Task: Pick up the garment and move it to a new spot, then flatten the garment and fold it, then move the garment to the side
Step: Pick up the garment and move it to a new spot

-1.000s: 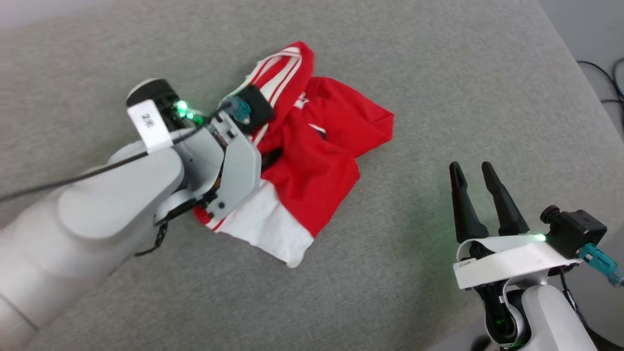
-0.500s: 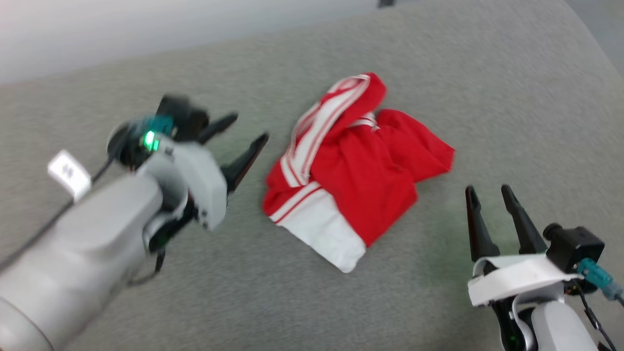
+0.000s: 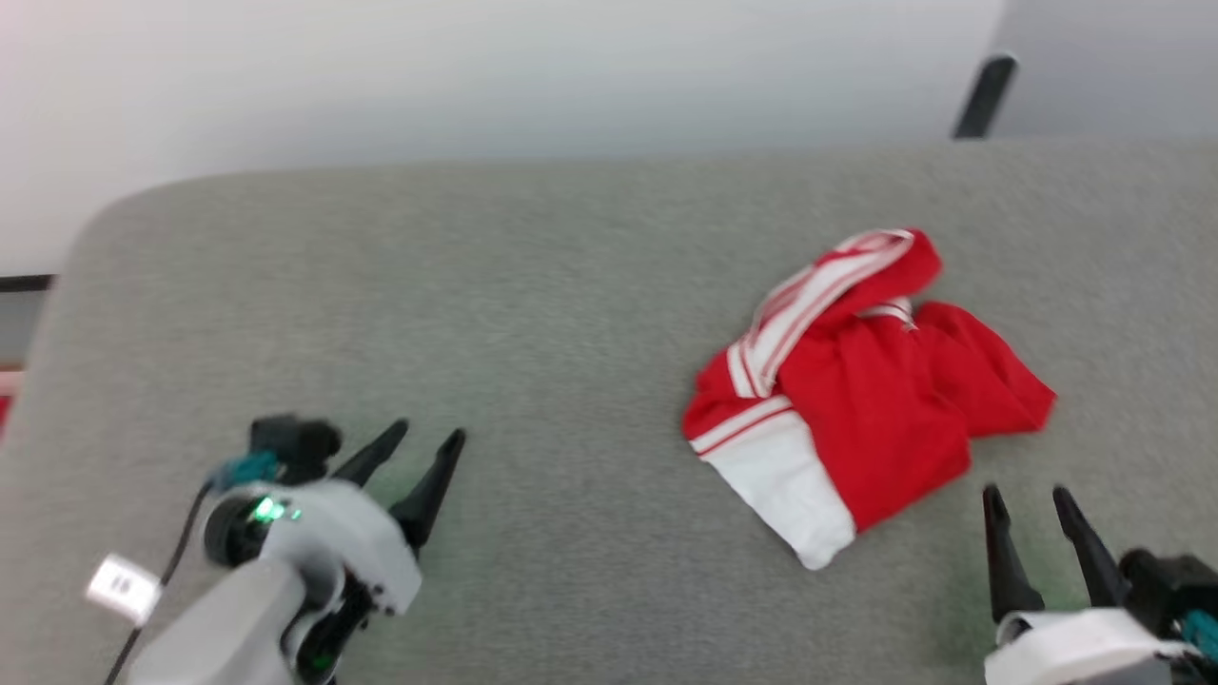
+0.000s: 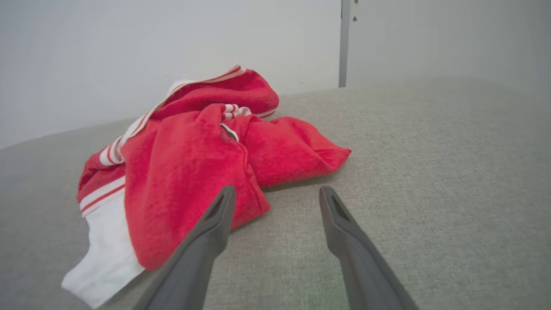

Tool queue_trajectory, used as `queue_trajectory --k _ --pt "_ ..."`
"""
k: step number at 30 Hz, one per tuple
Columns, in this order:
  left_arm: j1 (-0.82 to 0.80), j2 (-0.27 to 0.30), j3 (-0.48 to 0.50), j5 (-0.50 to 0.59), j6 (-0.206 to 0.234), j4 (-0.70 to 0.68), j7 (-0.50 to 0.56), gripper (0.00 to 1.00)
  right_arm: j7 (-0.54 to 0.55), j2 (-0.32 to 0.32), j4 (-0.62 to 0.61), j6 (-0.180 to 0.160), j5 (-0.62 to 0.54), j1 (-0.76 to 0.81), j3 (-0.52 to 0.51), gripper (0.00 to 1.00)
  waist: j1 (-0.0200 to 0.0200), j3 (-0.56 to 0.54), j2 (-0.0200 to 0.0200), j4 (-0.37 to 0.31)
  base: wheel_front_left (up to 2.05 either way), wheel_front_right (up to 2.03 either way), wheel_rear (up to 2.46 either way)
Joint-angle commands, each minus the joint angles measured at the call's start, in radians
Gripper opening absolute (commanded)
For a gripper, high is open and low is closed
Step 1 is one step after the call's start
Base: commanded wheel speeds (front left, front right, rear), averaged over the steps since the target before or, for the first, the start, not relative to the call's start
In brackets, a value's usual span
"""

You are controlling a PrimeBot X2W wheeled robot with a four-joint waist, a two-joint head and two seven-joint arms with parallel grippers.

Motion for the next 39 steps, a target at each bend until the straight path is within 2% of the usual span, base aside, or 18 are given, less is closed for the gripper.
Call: queue_trajectory --k 1,4,10,18,25,32,39 --pt "0.025 0.0 0.031 0.019 0.002 -0.005 0.0 1.0 0.002 -0.005 -0.002 -0.001 0.005 0.021 -0.008 1.0 0.0 -0.097 -0.0001 0.104 0.0 0.0 0.0" --pt "0.15 -0.013 0.193 0.108 0.016 -0.043 0.0 1.0 0.009 -0.01 -0.01 -0.001 0.01 0.062 -0.023 1.0 0.0 -0.121 -0.0001 0.122 0.0 0.0 0.0" --pt "0.393 -0.038 0.468 0.334 0.084 -0.19 0.0 1.0 0.033 -0.022 -0.038 -0.001 0.018 0.094 -0.04 1.0 0.0 -0.15 -0.0001 0.132 0.0 0.0 0.0" --pt "0.565 -0.084 0.675 0.572 0.119 -0.387 0.0 1.0 0.044 -0.032 -0.074 -0.001 0.018 0.077 -0.055 1.0 0.0 -0.154 -0.0001 0.123 0.0 0.0 0.0" --pt "0.644 -0.141 0.795 0.678 0.106 -0.504 0.0 1.0 0.046 -0.032 -0.091 -0.001 0.026 0.059 -0.043 1.0 0.0 -0.152 -0.0001 0.089 0.0 0.0 0.0" --pt "0.692 -0.202 0.84 0.731 0.075 -0.501 0.0 1.0 0.034 -0.023 -0.084 -0.001 0.023 0.063 -0.039 1.0 0.0 -0.144 -0.0001 0.07 0.0 0.0 0.0" --pt "0.688 -0.232 0.872 0.765 0.051 -0.499 0.0 1.0 0.029 -0.021 -0.088 -0.001 0.016 0.055 -0.038 1.0 0.0 -0.13 -0.0001 0.067 0.0 0.0 0.0"
